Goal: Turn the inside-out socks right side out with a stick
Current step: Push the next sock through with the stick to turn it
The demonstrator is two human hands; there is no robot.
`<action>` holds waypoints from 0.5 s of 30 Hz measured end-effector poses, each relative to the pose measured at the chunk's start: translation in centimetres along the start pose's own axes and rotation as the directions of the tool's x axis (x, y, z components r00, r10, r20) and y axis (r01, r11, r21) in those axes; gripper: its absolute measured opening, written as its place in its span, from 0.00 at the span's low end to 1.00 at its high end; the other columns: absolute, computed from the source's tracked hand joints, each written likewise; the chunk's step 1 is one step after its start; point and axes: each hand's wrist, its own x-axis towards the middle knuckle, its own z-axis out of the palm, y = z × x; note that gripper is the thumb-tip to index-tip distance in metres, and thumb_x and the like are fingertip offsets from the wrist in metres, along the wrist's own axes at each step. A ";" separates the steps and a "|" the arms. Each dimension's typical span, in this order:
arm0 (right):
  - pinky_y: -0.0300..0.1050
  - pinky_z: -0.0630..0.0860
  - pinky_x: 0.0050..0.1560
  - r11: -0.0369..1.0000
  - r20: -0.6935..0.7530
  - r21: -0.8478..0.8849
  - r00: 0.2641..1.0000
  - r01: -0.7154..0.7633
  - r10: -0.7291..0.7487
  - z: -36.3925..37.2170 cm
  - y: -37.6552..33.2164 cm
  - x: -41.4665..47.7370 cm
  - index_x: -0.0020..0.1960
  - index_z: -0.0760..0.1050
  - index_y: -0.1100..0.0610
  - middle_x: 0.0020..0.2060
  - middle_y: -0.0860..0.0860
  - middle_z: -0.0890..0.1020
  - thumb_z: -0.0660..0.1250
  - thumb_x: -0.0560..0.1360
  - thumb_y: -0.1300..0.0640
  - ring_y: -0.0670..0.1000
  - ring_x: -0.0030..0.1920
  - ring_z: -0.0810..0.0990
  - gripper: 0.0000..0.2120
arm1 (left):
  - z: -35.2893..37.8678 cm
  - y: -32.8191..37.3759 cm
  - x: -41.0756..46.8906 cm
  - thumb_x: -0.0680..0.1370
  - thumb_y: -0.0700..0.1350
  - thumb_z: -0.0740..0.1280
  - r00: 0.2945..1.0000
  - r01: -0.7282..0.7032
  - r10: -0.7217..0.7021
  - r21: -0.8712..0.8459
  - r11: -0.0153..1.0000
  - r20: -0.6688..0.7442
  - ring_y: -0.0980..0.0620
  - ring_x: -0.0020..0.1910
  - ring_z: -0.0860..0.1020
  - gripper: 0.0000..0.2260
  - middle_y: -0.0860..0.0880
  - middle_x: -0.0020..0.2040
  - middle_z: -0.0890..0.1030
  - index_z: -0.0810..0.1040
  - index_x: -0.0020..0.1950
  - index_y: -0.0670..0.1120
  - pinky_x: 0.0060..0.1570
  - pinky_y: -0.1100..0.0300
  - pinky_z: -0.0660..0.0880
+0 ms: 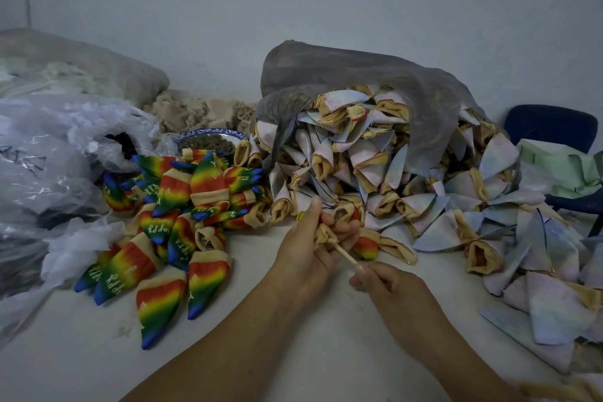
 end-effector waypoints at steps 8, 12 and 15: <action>0.37 0.67 0.32 0.956 -0.092 -0.290 0.994 0.034 -0.063 -0.8 0.9 0.2 0.36 0.72 0.39 0.29 0.46 0.78 0.55 0.76 0.36 0.42 0.32 0.75 0.15 | -1.4 1.8 1.0 0.75 0.62 0.65 0.986 -0.024 -0.015 -0.229 0.973 -0.169 0.47 0.45 0.86 0.23 0.44 0.40 0.84 0.79 0.47 0.41 0.44 0.53 0.83; 0.36 0.66 0.31 0.965 -0.142 -0.261 0.987 0.032 -0.071 -1.1 0.8 0.1 0.32 0.69 0.38 0.28 0.42 0.77 0.55 0.74 0.34 0.41 0.32 0.75 0.16 | -1.7 2.2 1.0 0.67 0.63 0.69 0.977 -0.034 -0.023 -0.260 0.965 -0.213 0.47 0.46 0.86 0.30 0.44 0.42 0.85 0.78 0.56 0.40 0.42 0.53 0.83; 0.35 0.64 0.29 0.938 -0.138 -0.343 0.986 0.045 -0.098 -1.0 0.9 0.2 0.31 0.67 0.40 0.25 0.44 0.74 0.55 0.75 0.35 0.41 0.31 0.74 0.17 | -1.9 2.2 1.1 0.65 0.63 0.70 0.977 -0.039 -0.020 -0.273 0.961 -0.211 0.47 0.46 0.86 0.31 0.44 0.42 0.85 0.79 0.56 0.40 0.42 0.53 0.83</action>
